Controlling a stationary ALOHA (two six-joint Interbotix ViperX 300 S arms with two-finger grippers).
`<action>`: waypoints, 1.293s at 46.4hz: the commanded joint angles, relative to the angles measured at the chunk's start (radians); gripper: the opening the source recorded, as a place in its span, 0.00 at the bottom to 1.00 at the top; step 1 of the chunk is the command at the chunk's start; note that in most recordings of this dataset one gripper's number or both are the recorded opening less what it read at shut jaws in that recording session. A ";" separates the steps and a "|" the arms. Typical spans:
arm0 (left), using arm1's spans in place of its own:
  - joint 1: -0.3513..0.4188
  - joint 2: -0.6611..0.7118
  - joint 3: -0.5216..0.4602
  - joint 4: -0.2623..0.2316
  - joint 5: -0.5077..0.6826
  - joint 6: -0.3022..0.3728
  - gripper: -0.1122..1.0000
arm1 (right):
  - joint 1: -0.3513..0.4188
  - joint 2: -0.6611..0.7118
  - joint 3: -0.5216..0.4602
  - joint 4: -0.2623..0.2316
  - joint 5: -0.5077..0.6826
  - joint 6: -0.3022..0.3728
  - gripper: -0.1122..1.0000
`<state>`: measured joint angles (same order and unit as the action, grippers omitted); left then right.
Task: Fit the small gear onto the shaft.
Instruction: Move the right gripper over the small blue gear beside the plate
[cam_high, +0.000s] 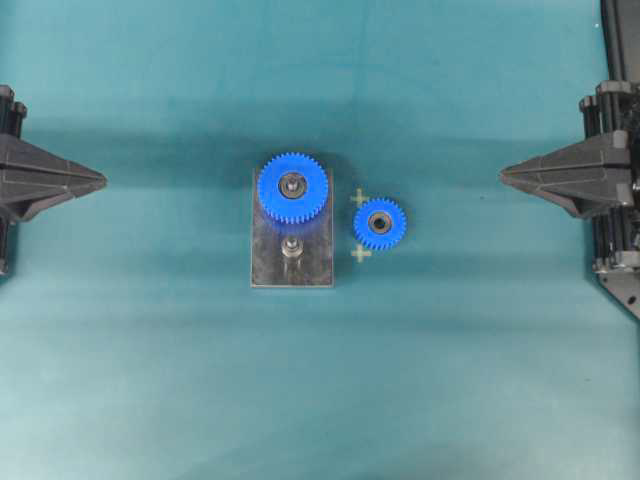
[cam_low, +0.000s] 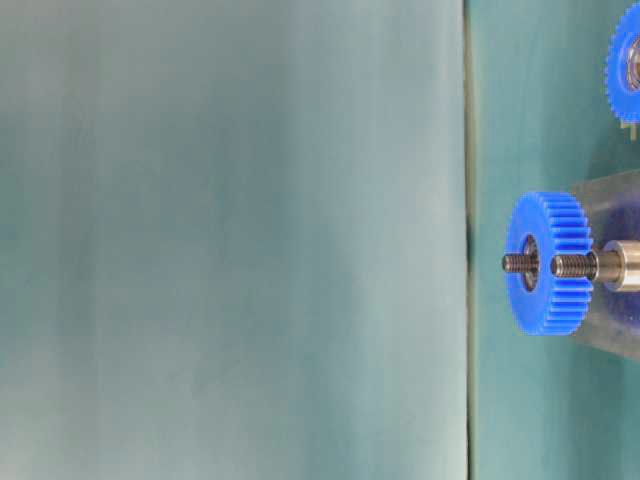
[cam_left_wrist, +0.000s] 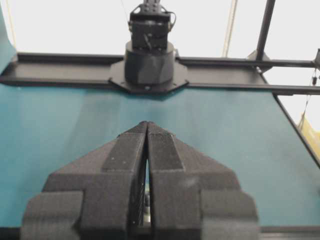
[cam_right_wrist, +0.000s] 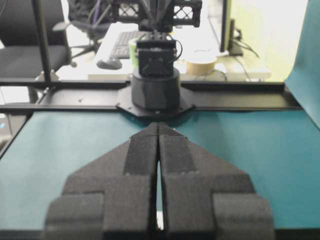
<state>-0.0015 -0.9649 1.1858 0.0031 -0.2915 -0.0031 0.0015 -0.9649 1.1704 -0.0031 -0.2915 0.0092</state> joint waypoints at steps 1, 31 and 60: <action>-0.018 -0.006 -0.026 0.011 -0.006 -0.011 0.10 | -0.005 0.008 0.000 0.008 -0.005 0.002 0.11; -0.009 0.155 -0.092 0.011 0.181 -0.023 0.10 | -0.192 0.365 -0.282 0.107 0.790 0.176 0.11; -0.008 0.250 -0.107 0.011 0.305 -0.028 0.10 | -0.201 0.876 -0.526 0.115 0.940 0.183 0.22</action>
<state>-0.0107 -0.7225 1.1060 0.0107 0.0184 -0.0291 -0.1963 -0.1289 0.6903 0.1089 0.6259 0.1810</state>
